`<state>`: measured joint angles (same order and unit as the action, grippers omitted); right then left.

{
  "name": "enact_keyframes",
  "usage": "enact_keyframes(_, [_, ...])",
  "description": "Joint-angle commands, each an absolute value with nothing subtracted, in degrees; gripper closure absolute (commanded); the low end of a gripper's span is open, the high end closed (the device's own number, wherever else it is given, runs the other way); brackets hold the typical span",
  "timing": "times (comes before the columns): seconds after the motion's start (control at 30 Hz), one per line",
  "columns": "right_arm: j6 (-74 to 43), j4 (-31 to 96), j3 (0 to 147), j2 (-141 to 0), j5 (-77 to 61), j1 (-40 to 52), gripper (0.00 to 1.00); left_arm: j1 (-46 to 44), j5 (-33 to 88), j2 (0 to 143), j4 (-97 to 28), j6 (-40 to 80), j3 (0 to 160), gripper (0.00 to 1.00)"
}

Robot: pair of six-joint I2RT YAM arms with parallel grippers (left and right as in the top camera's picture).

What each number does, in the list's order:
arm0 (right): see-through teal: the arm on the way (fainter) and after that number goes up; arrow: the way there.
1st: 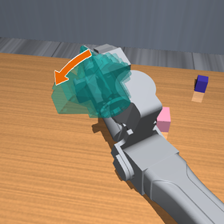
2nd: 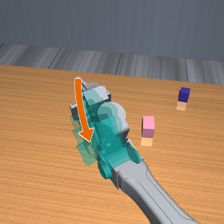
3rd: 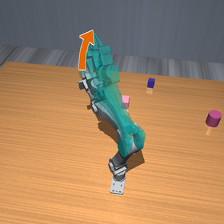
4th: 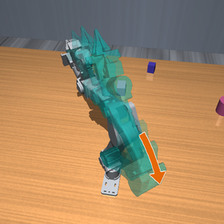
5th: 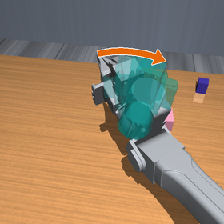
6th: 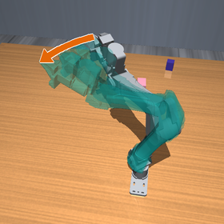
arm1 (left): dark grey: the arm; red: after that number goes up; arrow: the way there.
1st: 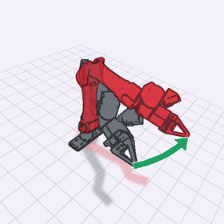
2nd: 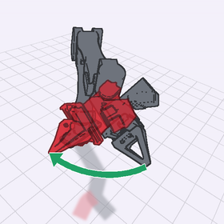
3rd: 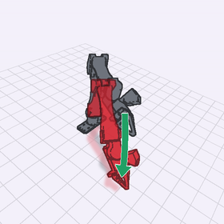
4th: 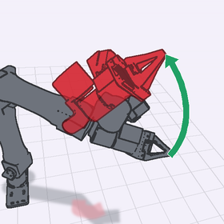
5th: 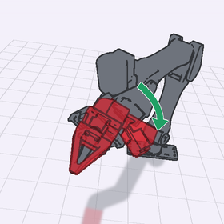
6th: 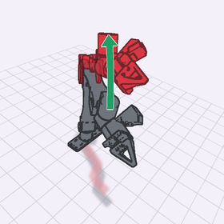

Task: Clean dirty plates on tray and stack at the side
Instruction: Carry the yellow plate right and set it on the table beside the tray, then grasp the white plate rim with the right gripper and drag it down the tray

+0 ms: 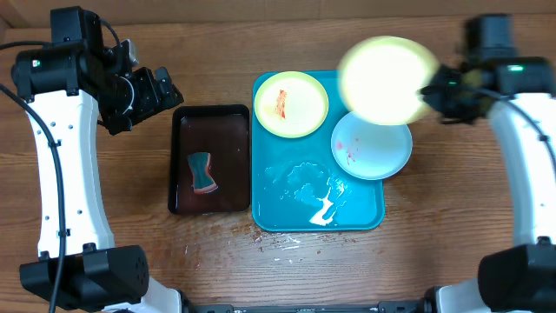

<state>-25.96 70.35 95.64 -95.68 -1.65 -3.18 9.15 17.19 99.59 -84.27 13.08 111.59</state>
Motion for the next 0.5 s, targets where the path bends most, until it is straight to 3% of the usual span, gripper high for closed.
enact_keyframes(0.0, [-27.51, 71.00, 92.29, -97.10, 5.08, -10.17, 0.96, 9.30, 17.21, 98.70, -84.38, 11.57, 112.64, 0.10])
enact_keyframes(0.3, [-29.04, 59.77, 73.21, -100.12, 4.21, -22.85, 0.96, 9.30, 17.21, 98.70, -84.40, 11.53, 112.64, 0.09])
enact_keyframes(0.47, [-30.28, 57.63, 66.81, -100.12, 3.33, -22.65, 0.96, 9.30, 17.21, 98.70, -84.36, 11.53, 112.64, 0.09])
